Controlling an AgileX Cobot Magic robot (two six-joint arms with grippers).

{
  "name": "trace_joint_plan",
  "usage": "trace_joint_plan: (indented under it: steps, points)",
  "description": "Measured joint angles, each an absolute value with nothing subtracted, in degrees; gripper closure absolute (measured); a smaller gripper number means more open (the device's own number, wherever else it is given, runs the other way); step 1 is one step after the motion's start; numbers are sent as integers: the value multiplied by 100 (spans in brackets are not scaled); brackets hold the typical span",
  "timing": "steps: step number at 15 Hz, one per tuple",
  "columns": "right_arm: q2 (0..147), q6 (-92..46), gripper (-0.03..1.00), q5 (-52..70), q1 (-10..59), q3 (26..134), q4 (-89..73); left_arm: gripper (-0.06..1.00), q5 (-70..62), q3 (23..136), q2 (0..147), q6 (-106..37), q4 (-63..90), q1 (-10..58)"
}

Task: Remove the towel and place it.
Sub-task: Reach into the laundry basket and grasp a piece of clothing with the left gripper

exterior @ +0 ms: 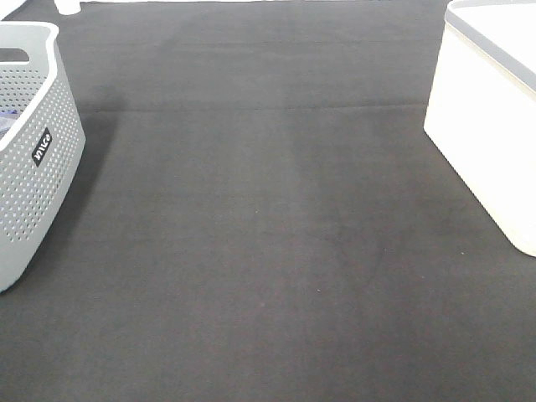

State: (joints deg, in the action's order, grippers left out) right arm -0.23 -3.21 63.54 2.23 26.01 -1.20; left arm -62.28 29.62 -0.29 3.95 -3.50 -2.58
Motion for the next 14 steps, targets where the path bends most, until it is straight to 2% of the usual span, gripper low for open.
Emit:
trace_joint_plan:
  steps: [14]
  points:
    - [-23,-321,29,6354,223,2601,-120,-4,-6211,2962,-29,395,-350,-258]
